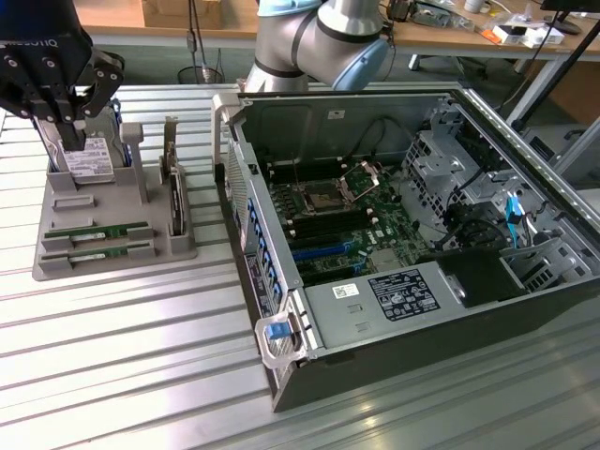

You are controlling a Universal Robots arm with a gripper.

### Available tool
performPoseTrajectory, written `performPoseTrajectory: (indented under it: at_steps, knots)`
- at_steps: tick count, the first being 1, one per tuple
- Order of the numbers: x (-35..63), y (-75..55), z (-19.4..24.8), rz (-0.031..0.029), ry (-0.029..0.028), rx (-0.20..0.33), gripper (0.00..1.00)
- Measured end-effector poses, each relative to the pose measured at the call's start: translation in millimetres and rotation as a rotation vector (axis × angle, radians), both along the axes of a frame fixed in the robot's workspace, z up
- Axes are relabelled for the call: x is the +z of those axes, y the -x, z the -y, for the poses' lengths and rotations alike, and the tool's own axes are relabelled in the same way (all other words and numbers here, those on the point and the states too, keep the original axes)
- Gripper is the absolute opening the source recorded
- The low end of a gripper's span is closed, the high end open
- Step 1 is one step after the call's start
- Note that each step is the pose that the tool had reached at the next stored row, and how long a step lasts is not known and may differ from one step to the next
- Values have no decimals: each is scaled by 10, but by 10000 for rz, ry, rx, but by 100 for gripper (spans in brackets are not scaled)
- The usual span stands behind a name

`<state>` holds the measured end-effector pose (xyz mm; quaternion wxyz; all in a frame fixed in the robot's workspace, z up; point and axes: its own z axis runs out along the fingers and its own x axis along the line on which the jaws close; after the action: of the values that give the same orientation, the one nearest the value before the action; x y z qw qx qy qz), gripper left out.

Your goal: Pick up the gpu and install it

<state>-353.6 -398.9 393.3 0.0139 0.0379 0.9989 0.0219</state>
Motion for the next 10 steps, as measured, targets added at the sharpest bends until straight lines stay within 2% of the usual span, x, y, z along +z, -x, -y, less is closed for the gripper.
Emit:
performPoseTrajectory:
  at_steps: [10]
  knots:
    - [0,115,0,0,0,0,10]
